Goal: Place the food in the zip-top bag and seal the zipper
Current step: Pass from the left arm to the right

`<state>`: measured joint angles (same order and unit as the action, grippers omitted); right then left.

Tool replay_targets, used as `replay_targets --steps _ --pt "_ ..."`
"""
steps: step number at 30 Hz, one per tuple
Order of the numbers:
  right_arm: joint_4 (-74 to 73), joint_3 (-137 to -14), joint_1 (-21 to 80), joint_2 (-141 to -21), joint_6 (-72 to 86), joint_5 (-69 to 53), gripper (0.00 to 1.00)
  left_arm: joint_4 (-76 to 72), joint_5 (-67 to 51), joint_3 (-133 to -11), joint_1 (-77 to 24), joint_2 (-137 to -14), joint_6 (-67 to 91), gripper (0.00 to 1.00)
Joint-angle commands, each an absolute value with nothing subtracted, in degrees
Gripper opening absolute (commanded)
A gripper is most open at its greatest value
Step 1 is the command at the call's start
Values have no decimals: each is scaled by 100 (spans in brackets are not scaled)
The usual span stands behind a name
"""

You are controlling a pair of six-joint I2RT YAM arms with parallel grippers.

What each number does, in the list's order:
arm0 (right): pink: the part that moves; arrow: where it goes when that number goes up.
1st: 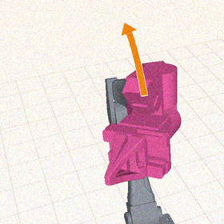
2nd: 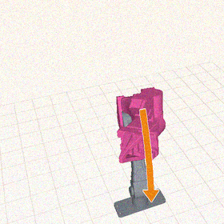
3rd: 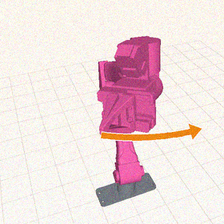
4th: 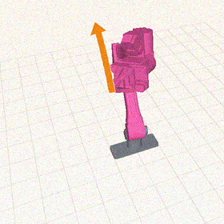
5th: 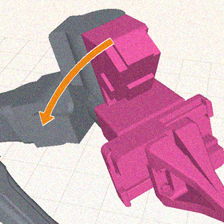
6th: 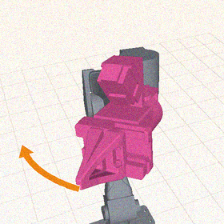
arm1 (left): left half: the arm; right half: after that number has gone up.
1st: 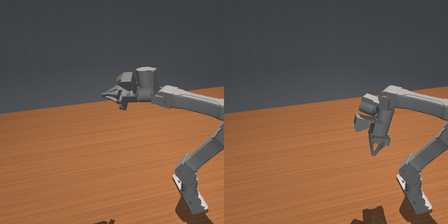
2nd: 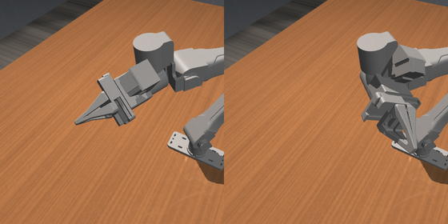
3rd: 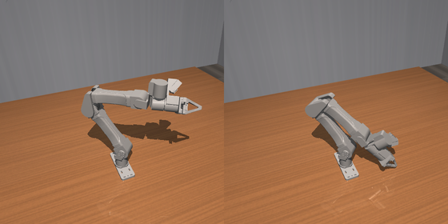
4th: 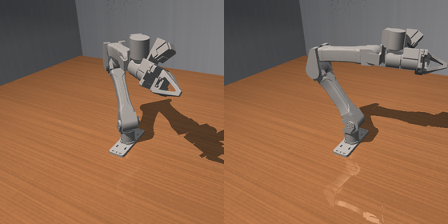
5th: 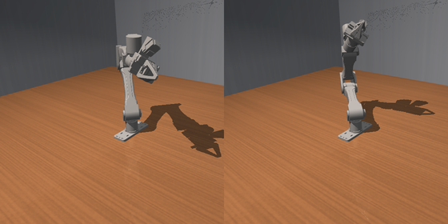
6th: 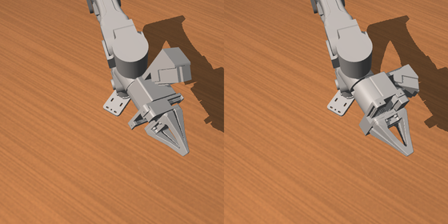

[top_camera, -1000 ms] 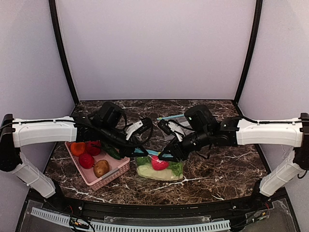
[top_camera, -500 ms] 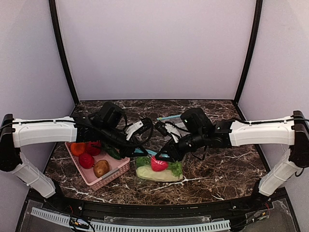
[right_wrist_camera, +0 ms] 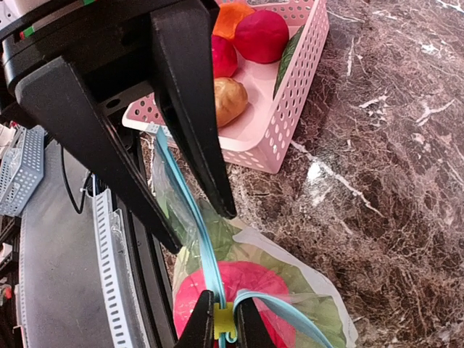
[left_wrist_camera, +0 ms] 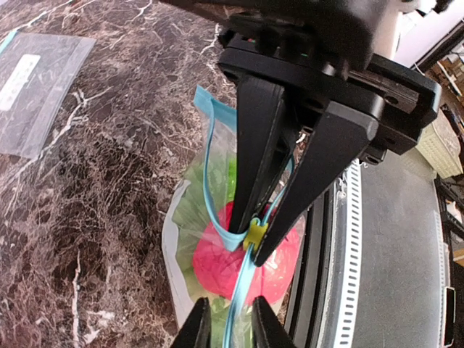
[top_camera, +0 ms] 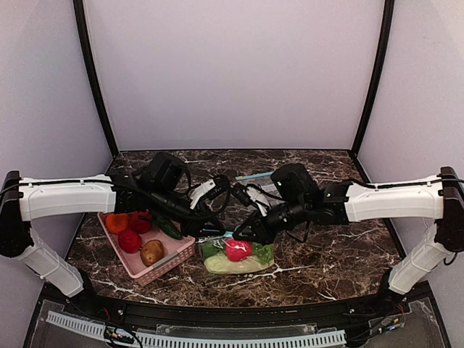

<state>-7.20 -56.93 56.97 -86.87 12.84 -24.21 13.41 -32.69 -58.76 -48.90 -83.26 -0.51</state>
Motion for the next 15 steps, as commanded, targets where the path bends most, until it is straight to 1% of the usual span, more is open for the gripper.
replay_targets --steps 1,2,3,5,7,11,15 --pt "-1177 -5563 5778 -8684 1334 -2363 4 1270 -3709 -5950 -4905 -8454 -23 29" --pt "-1149 -5563 5781 -8656 1348 -2371 2 1284 -3709 -5950 -4940 -8472 -29 32" --pt "-1136 -5562 5783 -8635 1359 -2373 1 1293 -3694 -5950 -4968 -8492 -31 38" --pt "-1105 -5557 5785 -8607 1386 -2373 0 1363 -3665 -5968 -5025 -8518 -42 46" --pt "-1098 -5567 5792 -8580 1397 -2380 0 1418 -3621 -5986 -5080 -8572 -76 50" --pt "-1078 -5615 5830 -8552 1385 -2427 0 1451 -3591 -6075 -5115 -8722 -63 53" --pt "-1059 -5667 5877 -8575 1345 -2474 0 1378 -3640 -6084 -5115 -8806 -28 52"
